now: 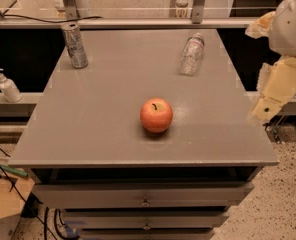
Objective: Pick redbull can
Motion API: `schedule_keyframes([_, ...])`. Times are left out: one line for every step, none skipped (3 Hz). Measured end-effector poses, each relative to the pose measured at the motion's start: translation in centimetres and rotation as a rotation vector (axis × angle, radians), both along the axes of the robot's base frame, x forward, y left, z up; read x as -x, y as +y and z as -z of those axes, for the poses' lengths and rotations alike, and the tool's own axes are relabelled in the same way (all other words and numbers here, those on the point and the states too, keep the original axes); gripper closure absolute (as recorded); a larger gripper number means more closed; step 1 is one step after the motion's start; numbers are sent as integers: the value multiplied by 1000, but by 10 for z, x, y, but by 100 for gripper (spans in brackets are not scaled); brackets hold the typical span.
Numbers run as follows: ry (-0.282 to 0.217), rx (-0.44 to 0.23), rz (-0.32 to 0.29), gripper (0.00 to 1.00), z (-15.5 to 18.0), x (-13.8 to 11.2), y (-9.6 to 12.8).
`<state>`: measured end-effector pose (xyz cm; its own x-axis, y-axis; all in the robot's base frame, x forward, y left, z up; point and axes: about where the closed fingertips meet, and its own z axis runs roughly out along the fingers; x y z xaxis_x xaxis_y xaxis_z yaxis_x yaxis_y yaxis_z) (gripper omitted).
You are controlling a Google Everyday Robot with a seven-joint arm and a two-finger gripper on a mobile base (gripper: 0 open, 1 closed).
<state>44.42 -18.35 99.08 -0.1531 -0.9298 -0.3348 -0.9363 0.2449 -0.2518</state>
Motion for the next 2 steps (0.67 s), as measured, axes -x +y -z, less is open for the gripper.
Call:
schedule_keyframes([-14,-35,-21,0,-3,-9,12])
schedule_keyframes([-39,-159,-100,0,-10,-36,47])
